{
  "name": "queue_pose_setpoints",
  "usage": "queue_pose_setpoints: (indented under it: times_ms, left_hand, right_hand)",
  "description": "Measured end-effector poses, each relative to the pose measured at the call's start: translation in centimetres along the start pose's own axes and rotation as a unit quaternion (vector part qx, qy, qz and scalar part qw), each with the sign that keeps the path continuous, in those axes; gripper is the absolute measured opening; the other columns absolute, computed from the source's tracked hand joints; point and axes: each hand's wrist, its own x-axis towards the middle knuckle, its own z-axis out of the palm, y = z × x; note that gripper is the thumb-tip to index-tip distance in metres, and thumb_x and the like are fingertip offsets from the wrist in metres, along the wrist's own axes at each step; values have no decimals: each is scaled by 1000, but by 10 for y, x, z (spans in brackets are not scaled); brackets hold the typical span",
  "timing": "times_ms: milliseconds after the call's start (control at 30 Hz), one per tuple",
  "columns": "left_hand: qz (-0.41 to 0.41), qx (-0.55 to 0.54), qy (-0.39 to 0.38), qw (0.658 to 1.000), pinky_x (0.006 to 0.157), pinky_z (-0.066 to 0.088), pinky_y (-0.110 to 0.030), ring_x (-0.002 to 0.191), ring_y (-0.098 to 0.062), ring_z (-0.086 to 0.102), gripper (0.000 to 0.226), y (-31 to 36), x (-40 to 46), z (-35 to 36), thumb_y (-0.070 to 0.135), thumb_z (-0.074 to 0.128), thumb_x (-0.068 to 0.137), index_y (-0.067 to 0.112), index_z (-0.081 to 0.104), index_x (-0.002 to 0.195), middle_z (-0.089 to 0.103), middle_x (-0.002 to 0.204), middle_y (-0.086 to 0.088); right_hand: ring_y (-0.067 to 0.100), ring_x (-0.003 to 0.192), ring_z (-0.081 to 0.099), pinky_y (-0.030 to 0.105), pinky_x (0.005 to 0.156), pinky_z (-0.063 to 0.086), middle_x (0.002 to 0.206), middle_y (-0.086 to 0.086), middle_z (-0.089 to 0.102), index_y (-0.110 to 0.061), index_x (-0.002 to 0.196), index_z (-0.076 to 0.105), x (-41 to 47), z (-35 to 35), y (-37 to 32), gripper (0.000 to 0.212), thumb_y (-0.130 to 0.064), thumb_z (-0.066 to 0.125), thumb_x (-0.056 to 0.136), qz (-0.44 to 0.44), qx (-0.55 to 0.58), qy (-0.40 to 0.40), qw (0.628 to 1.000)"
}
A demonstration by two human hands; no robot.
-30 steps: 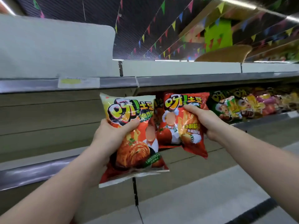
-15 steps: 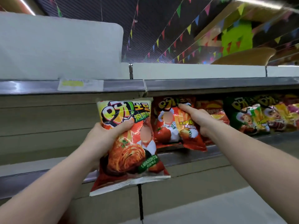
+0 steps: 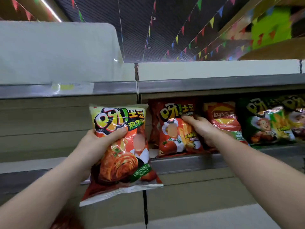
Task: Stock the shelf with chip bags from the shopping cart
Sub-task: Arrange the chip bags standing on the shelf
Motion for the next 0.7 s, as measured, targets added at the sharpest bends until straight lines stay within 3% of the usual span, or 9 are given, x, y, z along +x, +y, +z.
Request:
queue_pose_setpoints:
  times_ms: [100, 167, 267, 333, 433, 567, 700]
  left_hand:
    - [-3, 10, 4, 1000, 68, 54, -32, 73, -23, 73, 55, 1, -3, 4, 41, 77, 54, 18, 67, 102, 76, 85, -5]
    - [-2, 13, 6, 1000, 72, 55, -35, 75, -25, 73, 57, 2, -4, 5, 42, 78, 53, 17, 67, 102, 76, 85, -6]
    - [-13, 4, 18, 1000, 78, 56, -38, 79, -27, 73, 53, 1, -5, 8, 40, 80, 60, 16, 66, 105, 76, 88, -7]
    - [-20, -9, 21, 1000, 74, 56, -34, 78, -24, 73, 46, 0, -6, 10, 37, 79, 67, 16, 67, 106, 76, 88, -6]
    - [-31, -20, 30, 999, 69, 56, -30, 76, -21, 73, 44, -2, -7, 10, 39, 78, 68, 18, 67, 106, 76, 87, -4]
    - [-46, -28, 34, 998, 57, 56, -23, 66, -14, 72, 37, -3, -6, 3, 39, 77, 72, 17, 68, 99, 76, 83, -2]
    - [-80, -11, 16, 997, 48, 54, -18, 56, -11, 70, 39, -1, 5, -12, 43, 75, 74, 13, 68, 98, 75, 76, -2]
  right_hand:
    - [26, 103, 58, 32, 85, 45, 122, 10, 57, -8, 137, 39, -7, -1, 2, 69, -48, 60, 85, -17, -27, 13, 999]
    - [30, 123, 47, 37, 98, 39, 139, 12, 46, -9, 143, 31, -14, -2, 5, 76, -50, 58, 85, -52, -103, 83, 990]
    - [22, 130, 39, 32, 103, 32, 143, 7, 39, -13, 142, 33, -40, 2, 4, 63, -35, 58, 89, -198, -163, 167, 952]
    - [14, 116, 48, 26, 95, 37, 130, 0, 50, -18, 134, 45, -57, 10, -2, 47, -26, 59, 90, -276, -154, 126, 940]
    - [4, 92, 54, 19, 83, 43, 98, -13, 58, -22, 118, 57, -76, 31, -12, 28, -25, 58, 90, -281, -124, -21, 951]
    - [12, 103, 56, 36, 91, 49, 112, -7, 58, -30, 128, 49, -78, 68, -17, 46, -49, 54, 86, -190, -117, -147, 964]
    - [12, 91, 62, 30, 72, 53, 117, -2, 61, -31, 135, 41, -75, 102, -25, 55, -48, 56, 85, -108, -51, -212, 970]
